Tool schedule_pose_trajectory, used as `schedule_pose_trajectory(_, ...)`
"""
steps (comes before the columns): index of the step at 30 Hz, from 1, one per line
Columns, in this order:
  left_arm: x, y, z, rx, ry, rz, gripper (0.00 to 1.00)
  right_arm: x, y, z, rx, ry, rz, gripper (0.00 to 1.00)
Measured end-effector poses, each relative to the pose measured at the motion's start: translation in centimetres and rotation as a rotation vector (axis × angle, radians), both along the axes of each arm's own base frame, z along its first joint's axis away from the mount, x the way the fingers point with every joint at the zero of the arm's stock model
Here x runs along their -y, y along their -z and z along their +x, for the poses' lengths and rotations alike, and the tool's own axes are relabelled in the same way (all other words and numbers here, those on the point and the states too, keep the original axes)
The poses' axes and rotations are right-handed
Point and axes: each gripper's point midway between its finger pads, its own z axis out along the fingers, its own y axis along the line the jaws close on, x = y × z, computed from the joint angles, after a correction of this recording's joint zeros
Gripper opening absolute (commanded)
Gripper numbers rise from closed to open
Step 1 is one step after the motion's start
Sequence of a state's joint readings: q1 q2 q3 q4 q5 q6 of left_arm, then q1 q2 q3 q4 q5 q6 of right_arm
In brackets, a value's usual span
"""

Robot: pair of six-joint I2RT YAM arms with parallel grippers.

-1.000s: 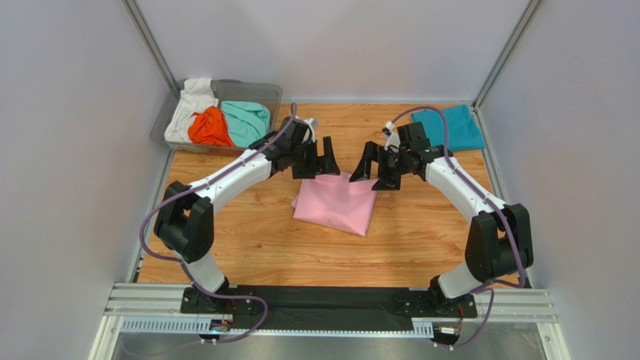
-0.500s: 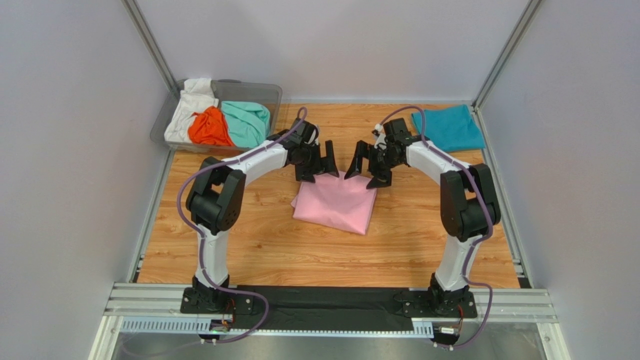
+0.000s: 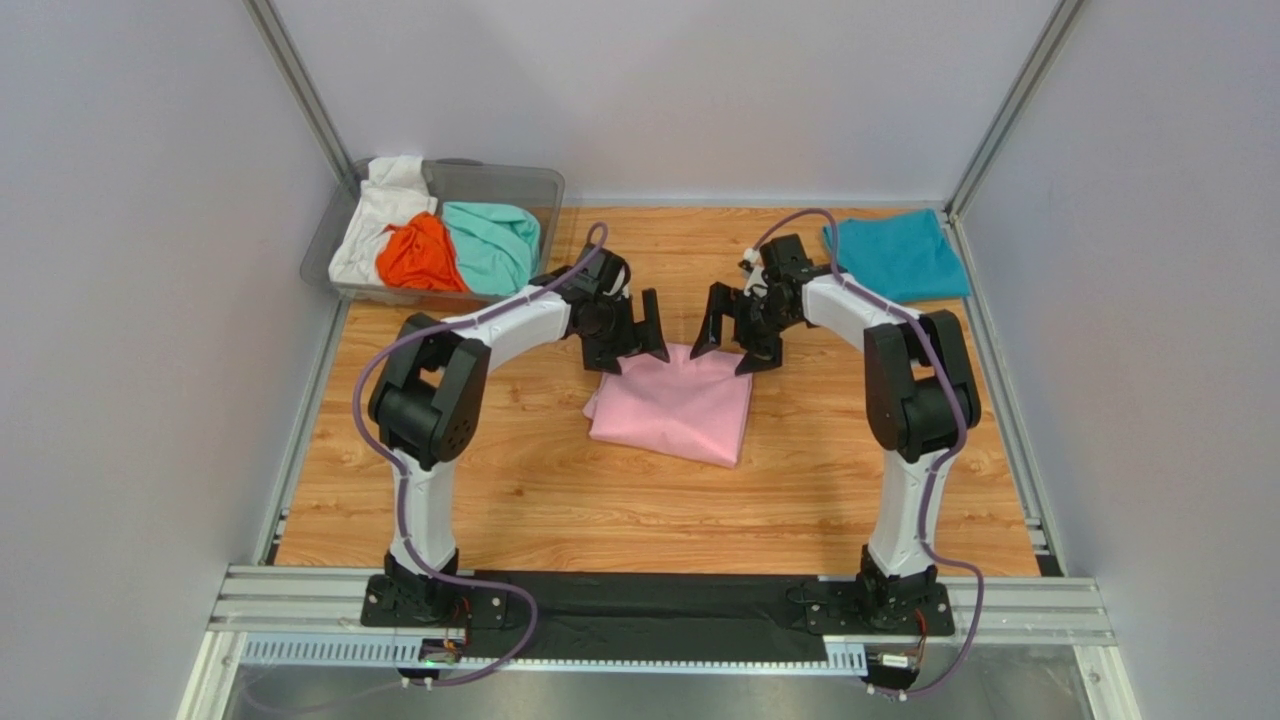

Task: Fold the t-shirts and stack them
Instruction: Fold the tshirt

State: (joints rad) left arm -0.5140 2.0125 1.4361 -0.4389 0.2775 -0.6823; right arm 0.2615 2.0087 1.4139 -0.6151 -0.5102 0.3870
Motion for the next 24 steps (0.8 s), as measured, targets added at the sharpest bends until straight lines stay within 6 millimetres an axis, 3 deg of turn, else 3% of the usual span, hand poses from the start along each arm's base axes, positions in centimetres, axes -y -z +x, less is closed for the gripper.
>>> schedule_pose_trajectory(4, -1.3, -2.1, -1.3, 0.038, -0.015, 0.027, 1.00, 0.1, -2.4, -1.1, 0.056, -0.018, -0.020, 1.00)
schedule_pose_trajectory(10, -2.5, -8.7, -5.0, 0.191, -0.016, 0.001, 1.00, -1.5, -10.7, -6.9, 0.279, -0.094, 0.068, 1.00)
schedule_pose_trajectory(12, -2.1, -9.9, -6.0, 0.222, 0.002, -0.030, 1.00, -2.5, -11.9, -8.7, 0.331, -0.132, 0.127, 1.00)
schedule_pose_trajectory(15, -0.8, -9.1, -7.3, 0.201, 0.046, -0.076, 1.00, -3.5, -10.8, -10.7, 0.329, -0.175, 0.171, 1.00)
schedule_pose_trajectory(19, -0.1, -5.5, -8.5, 0.109, 0.075, -0.076, 1.00, -4.1, -6.7, -12.6, 0.245, -0.197, 0.172, 1.00)
schedule_pose_trajectory(24, -0.7, -1.2, -10.4, 0.002, 0.079, -0.047, 1.00, -3.0, -1.7, -14.7, 0.139, -0.183, 0.122, 1.00)
